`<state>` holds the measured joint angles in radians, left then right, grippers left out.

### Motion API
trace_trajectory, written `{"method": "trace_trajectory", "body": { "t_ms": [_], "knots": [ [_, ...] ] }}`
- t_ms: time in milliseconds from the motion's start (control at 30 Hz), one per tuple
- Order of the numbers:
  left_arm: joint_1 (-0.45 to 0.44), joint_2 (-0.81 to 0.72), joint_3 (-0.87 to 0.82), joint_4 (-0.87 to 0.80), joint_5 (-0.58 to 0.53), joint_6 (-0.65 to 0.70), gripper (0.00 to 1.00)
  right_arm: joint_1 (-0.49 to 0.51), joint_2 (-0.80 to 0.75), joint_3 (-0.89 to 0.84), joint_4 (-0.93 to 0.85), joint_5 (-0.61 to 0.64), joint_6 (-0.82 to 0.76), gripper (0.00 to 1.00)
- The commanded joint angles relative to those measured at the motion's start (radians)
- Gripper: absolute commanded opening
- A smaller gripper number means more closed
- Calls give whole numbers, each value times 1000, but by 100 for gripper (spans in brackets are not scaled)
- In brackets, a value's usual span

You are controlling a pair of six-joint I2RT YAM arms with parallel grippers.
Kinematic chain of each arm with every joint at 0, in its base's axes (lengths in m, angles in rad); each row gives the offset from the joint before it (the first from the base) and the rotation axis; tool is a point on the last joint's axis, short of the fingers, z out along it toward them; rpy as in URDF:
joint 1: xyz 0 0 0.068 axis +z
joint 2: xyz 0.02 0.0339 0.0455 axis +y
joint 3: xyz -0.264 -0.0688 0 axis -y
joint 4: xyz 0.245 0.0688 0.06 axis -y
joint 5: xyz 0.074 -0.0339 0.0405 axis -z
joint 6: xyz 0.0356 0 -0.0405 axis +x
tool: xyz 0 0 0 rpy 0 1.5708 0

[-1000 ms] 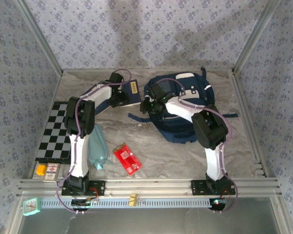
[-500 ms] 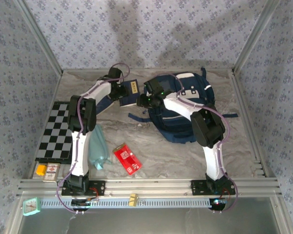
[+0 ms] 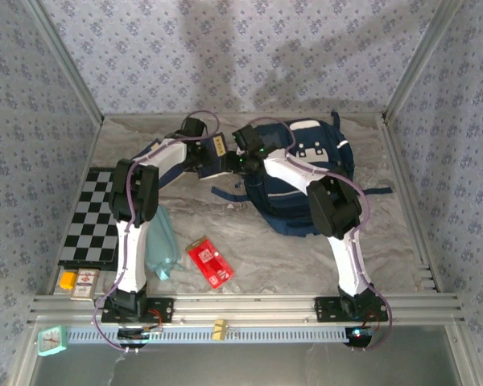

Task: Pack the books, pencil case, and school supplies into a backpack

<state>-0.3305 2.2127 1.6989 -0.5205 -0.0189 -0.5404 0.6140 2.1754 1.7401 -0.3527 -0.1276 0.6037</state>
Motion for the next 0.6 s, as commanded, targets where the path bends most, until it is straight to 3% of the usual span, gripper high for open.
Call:
{"method": "trace_trajectory", "body": {
  "t_ms": [0, 333, 567],
  "knots": [
    [-11, 3, -106, -126, -2, -6, 49, 3, 43, 51, -36, 6, -24, 53],
    [-19, -134, -268, -123, -50, 36, 47, 3, 132, 141, -71, -3, -33, 53],
    [-12, -219, -319, -82, 22, 60, 46, 6, 156, 203, -118, -26, -32, 55]
  ]
}}
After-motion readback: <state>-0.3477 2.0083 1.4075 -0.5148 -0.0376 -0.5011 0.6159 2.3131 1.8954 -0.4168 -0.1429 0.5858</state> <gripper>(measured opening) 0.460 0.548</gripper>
